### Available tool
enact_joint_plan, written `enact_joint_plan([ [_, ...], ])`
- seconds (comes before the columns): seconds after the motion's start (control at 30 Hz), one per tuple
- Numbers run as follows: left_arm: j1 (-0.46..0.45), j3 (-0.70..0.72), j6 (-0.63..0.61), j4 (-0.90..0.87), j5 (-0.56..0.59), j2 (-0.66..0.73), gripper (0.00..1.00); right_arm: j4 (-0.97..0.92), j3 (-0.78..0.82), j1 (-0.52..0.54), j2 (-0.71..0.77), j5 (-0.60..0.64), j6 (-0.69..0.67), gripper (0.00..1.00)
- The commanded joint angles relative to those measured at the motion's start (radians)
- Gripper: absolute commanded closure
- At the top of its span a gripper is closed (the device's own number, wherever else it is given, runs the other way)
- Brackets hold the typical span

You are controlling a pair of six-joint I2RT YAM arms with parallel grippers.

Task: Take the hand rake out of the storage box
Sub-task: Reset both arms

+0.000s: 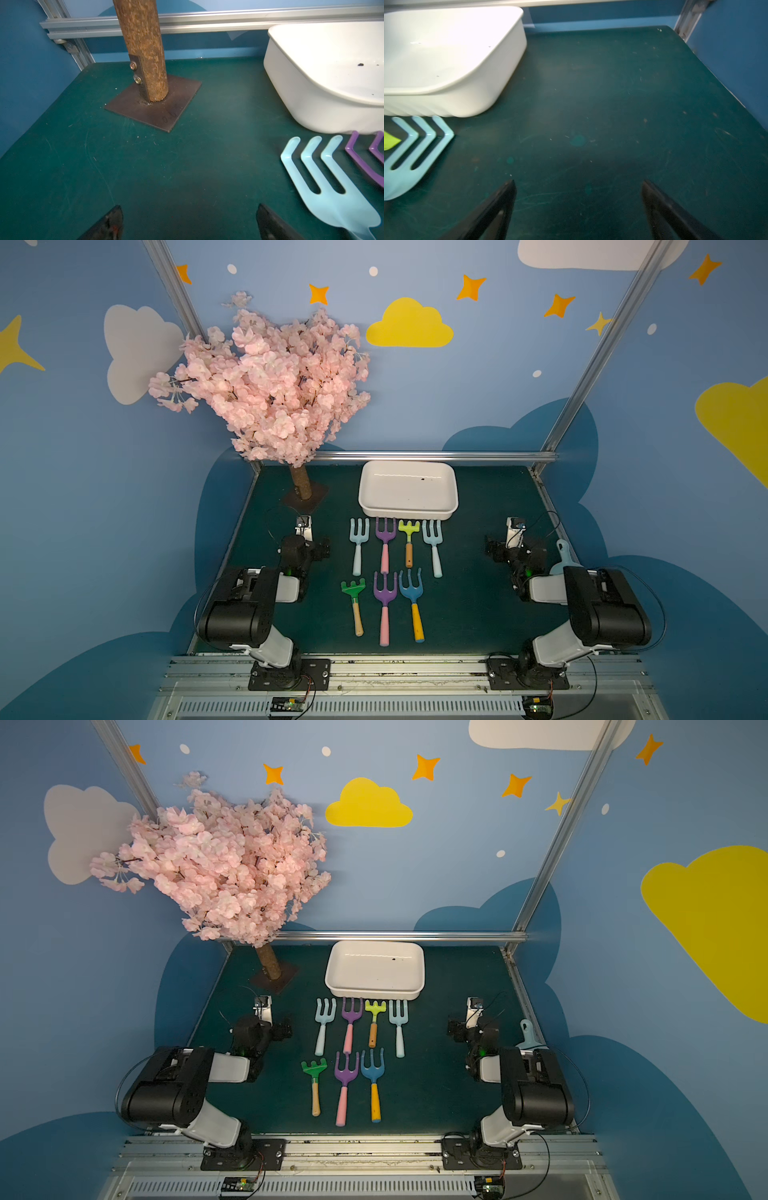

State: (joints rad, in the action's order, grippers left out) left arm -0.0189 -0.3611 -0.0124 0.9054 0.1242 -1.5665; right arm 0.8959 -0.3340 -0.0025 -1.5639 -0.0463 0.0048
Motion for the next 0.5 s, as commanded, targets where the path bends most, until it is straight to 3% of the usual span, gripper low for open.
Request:
enact_joint_plan([
  [0.0,-0.002,-0.006,0.011,0.010,0.003,0.008,0.00,0.105,-0.005,0.008,0.006,0.053,0.020,0.03],
  [0.47,0.000,0.001,0.010,0.047,-0.006,-0.008,0.00,0.081,-0.016,0.019,0.007,0.066,0.004,0.03],
])
